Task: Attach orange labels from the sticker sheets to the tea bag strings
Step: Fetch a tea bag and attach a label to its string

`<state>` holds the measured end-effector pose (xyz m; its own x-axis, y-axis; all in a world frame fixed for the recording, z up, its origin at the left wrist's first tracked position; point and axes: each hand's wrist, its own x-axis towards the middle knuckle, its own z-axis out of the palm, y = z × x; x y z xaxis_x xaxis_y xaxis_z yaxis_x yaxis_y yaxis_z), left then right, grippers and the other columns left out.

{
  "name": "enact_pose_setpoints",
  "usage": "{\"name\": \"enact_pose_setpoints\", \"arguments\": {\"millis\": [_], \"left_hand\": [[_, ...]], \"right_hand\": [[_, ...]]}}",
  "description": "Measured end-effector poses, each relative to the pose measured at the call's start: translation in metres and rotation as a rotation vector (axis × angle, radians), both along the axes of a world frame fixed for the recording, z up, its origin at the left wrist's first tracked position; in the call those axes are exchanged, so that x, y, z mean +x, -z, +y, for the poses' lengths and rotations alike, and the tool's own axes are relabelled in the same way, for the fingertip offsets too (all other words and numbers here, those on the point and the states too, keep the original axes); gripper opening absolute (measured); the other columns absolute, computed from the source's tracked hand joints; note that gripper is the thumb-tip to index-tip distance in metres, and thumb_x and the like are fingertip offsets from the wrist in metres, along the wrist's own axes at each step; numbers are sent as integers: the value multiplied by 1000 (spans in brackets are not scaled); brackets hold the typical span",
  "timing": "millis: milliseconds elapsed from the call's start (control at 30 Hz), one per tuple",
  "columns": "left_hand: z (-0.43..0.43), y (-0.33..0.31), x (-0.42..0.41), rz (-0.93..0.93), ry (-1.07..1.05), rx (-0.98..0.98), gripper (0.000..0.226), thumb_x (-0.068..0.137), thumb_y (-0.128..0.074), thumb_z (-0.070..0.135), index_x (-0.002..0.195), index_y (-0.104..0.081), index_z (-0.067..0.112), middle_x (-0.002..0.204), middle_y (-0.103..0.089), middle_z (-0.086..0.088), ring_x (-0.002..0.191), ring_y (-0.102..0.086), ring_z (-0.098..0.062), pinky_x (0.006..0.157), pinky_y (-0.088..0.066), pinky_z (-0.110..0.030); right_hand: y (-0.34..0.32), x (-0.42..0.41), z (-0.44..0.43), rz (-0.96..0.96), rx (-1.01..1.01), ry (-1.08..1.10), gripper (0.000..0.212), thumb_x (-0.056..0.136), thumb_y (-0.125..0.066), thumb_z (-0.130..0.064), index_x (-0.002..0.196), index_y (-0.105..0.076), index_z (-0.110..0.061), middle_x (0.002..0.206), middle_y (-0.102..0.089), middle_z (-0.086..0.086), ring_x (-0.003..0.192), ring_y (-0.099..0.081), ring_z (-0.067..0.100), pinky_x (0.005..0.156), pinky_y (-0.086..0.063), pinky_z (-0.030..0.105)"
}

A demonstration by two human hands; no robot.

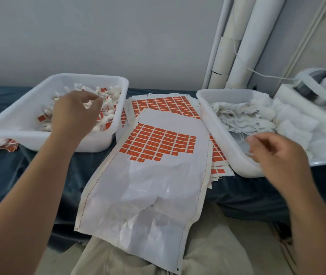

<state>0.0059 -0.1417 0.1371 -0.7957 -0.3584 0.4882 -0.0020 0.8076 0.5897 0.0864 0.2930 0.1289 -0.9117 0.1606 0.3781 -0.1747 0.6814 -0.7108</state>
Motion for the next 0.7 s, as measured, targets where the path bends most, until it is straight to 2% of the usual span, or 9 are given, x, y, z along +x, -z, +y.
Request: {"name": "enact_pose_setpoints", "arguments": {"millis": [100, 167, 233, 267, 367, 467, 533, 633, 700], "left_hand": [[37, 0, 21, 28, 87, 64, 25, 101, -62, 39, 112, -79, 25, 100, -73, 15, 84, -64, -1, 73, -41, -14], [64, 6, 37, -21, 162, 146, 18, 101, -64, 40, 109, -77, 31, 90, -69, 24, 71, -66, 2, 62, -44, -9], [92, 14, 54, -92, 293, 255, 12, 99, -66, 44, 102, -75, 37, 78, -70, 25, 71, -68, 7, 57, -51, -13], [104, 20, 62, -120, 355, 299, 11, 97, -66, 45, 99, -75, 39, 78, -72, 24, 74, -68, 8, 59, -52, -15], [134, 38, 87, -166, 493, 321, 12, 94, -65, 49, 90, -74, 41, 85, -71, 33, 83, -68, 5, 62, -51, -9], [147, 56, 107, -217, 579, 359, 28, 84, -55, 64, 88, -73, 43, 85, -71, 31, 87, -69, 2, 69, -52, -6], [145, 67, 112, -256, 570, 378, 33, 80, -52, 68, 87, -73, 44, 85, -71, 32, 88, -69, 2, 69, -53, -6], [137, 74, 111, -278, 497, 408, 32, 78, -51, 66, 87, -72, 44, 85, -70, 35, 88, -69, 5, 65, -51, -5], [131, 73, 109, -257, 452, 441, 36, 76, -49, 67, 88, -73, 43, 84, -70, 35, 88, -68, 7, 65, -50, -6]], "right_hand": [[-12, -52, 43, -307, 270, -1, 7, 99, -66, -42, 94, -71, -42, 102, -70, -23, 95, -66, 7, 80, -50, 36], [-15, -89, 62, -587, 486, -59, 9, 101, -67, -38, 108, -72, -39, 121, -65, -15, 107, -62, 14, 89, -51, 37], [-11, -123, 68, -751, 597, -88, 20, 101, -69, -35, 120, -73, -32, 126, -64, -7, 110, -60, 17, 91, -49, 34], [-6, -138, 68, -789, 571, -63, 22, 100, -70, -35, 119, -73, -26, 123, -67, -3, 106, -63, 20, 88, -51, 34], [8, -172, 61, -872, 373, 130, 33, 99, -72, -34, 110, -69, -3, 101, -77, 13, 81, -68, 28, 79, -57, 38], [17, -191, 59, -920, 374, 232, 33, 96, -75, -34, 108, -68, -4, 82, -75, 9, 64, -59, 23, 66, -50, 35], [24, -197, 56, -896, 437, 254, 32, 91, -78, -35, 104, -70, -6, 83, -74, 8, 71, -64, 25, 69, -51, 34], [30, -203, 50, -775, 710, 267, 34, 86, -76, -36, 106, -69, -10, 113, -70, 12, 107, -66, 34, 99, -53, 44], [27, -203, 43, -718, 695, 227, 28, 89, -73, -32, 106, -68, -11, 119, -70, 13, 110, -65, 34, 101, -53, 44]]}}
